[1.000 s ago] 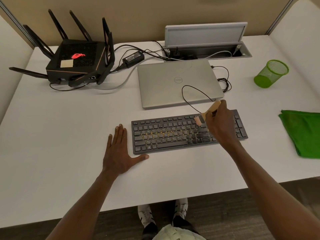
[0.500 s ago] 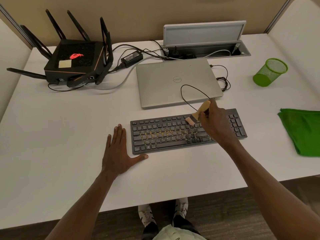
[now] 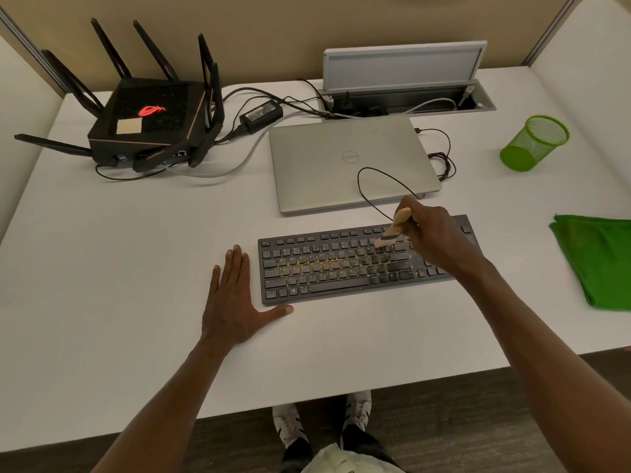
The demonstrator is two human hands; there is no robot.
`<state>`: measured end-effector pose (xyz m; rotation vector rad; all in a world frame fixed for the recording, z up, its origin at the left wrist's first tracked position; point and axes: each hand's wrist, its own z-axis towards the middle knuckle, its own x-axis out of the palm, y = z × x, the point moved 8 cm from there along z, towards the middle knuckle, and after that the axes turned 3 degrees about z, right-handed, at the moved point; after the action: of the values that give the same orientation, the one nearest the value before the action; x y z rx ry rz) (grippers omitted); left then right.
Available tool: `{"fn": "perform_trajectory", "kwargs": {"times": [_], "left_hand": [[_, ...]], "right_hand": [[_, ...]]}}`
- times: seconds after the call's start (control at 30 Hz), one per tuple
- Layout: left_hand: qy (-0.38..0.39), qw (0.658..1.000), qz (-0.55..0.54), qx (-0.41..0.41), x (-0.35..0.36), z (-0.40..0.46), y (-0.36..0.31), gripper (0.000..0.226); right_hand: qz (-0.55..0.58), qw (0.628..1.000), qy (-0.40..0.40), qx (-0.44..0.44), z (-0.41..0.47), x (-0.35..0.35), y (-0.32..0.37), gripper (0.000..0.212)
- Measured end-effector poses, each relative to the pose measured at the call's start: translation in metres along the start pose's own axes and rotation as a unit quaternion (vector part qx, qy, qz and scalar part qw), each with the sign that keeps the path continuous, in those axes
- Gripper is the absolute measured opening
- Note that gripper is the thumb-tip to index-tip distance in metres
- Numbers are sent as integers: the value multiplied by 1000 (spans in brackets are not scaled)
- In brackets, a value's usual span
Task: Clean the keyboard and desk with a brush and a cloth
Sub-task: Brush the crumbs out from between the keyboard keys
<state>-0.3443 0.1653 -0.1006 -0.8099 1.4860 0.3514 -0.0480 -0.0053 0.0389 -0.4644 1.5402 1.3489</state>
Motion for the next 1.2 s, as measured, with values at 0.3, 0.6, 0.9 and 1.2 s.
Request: {"fn": "perform_trajectory", "kwargs": {"times": [0.3,0.6,0.9,1.2], "left_hand": [[1,1000,7,-3,1,0,0,146],[0,1000,6,-1,1,0,1,145],[-2,1000,8,-2,1,1,0,145],[3,1000,5,-4,1,0,0,146]], "right_hand": [[-20,999,-22,22,-1,-17,4,7],[-22,999,-15,29,0,-20,-19,15],[-51,998,-7,45,0,-21,-35,19],[-45,994,-49,83,1,-11,-34,18]]}}
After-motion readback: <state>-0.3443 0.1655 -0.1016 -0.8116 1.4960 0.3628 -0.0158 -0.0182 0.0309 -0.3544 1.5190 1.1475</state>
